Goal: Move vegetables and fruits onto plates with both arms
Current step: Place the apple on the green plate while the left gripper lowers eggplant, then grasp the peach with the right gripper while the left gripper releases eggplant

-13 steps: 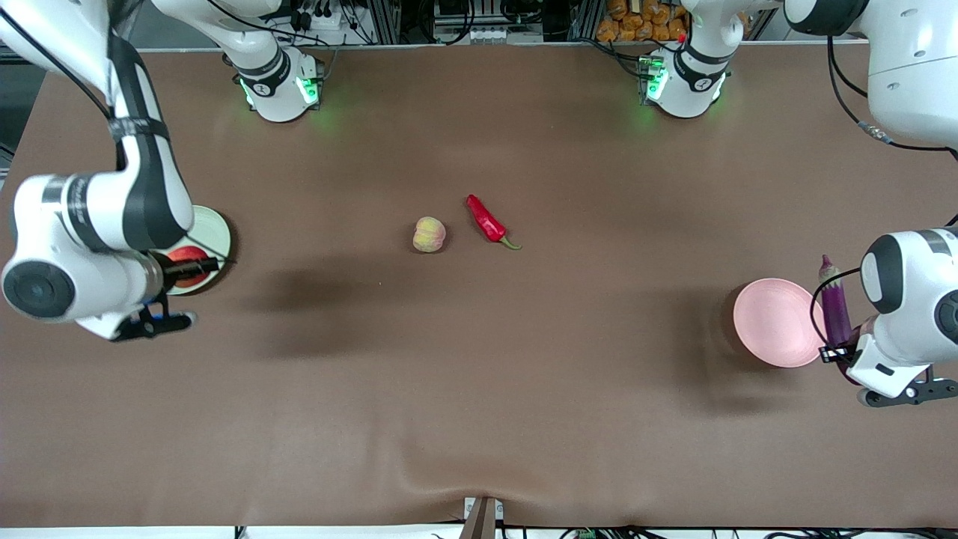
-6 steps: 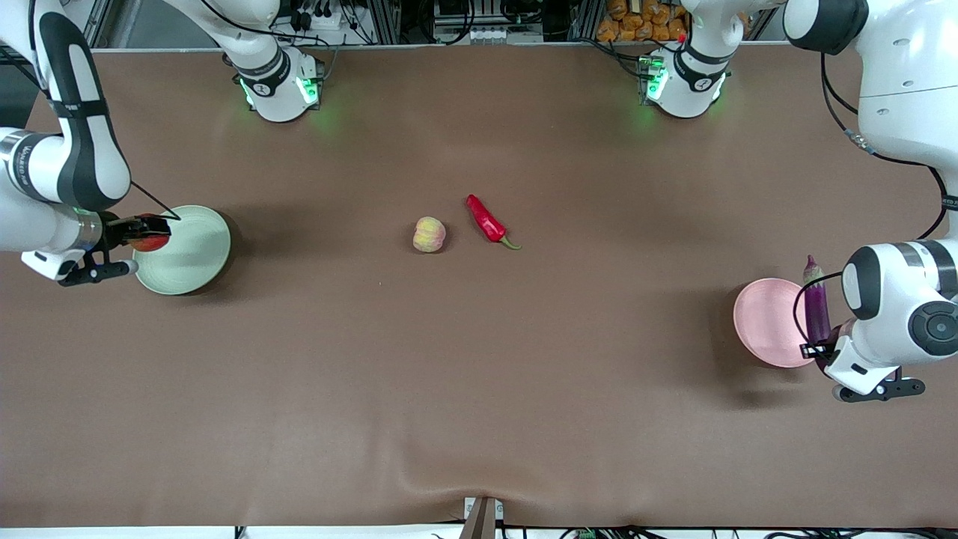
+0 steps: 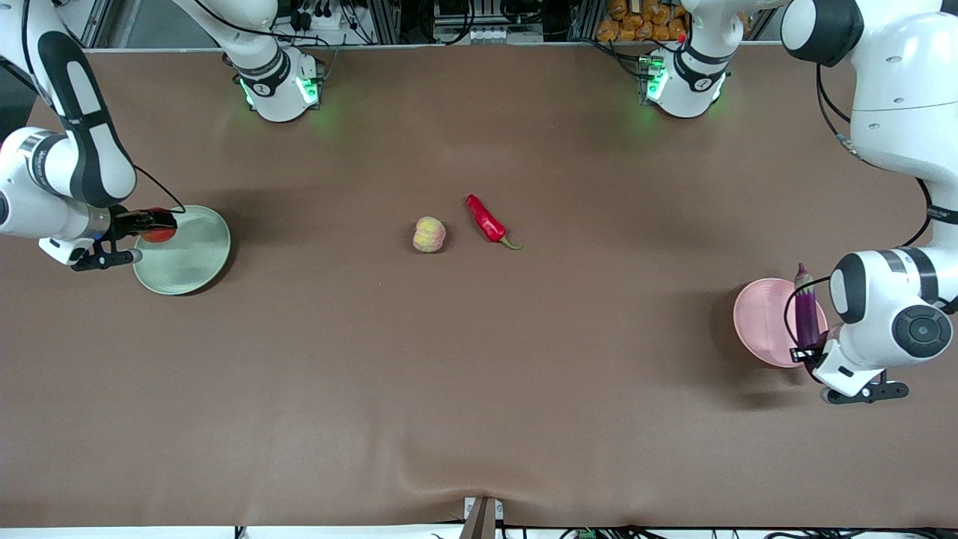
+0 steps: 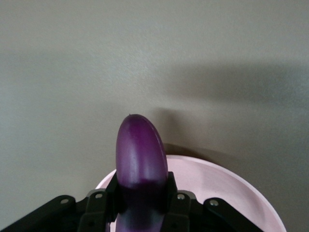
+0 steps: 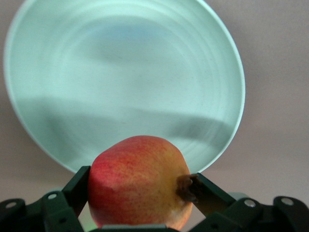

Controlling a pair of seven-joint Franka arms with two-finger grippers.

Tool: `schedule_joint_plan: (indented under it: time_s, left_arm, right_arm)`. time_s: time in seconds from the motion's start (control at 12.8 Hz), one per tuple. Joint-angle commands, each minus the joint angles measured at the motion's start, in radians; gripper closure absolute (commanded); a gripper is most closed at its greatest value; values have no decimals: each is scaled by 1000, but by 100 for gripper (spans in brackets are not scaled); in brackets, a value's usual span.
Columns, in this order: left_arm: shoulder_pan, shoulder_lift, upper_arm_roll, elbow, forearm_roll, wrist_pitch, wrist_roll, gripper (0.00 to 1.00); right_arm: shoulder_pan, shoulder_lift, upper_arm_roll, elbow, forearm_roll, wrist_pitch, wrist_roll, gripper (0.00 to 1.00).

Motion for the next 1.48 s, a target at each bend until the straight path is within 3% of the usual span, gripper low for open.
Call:
schedule_joint_plan:
  time_s: [0.0,0.08,0.16,0.23,0.31,0.39,0.54,0.78,0.93,1.09,1.25,1.4]
  left_arm:
    - [-4,-9,1,-24,-22,15,8,100]
    - [-4,-7,0,-24,-22,15,5,100]
    - [-5,-6,0,-24,-22,15,2,93]
    - [-6,-6,0,-22,-20,15,3,50]
    - [-13,-7,0,-22,-19,15,8,0]
    - [-34,-15,0,-21,-22,13,-3,0]
    - [-42,-21,-2,-15,-22,10,0,0]
    - [-42,-70,-2,-16,-22,-20,3,0]
    - [-42,-101,-17,-16,-22,-62,2,0]
    - [-58,-141,-37,-16,-20,-118,-1,0]
    - [-97,-188,-43,-16,-20,-225,-6,0]
    - [-127,-208,-86,-16,-20,-334,-73,0]
  right_arm:
    - [-91,57,19,-37,10,180,-205,100]
    - [-88,60,20,-36,15,180,-205,86]
    - [-83,66,20,-36,41,182,-205,70]
    - [-85,76,20,-34,84,191,-213,63]
    - [-79,76,22,-29,96,193,-212,27]
    - [-69,77,23,-22,98,185,-211,0]
    - [-43,67,44,30,107,112,-199,0]
    - [31,68,72,306,190,-266,-157,0]
    - [158,70,72,461,191,-439,53,0]
    - [325,70,74,530,202,-491,306,0]
    - [500,70,74,559,301,-490,611,0]
    - [626,73,72,564,366,-467,780,0]
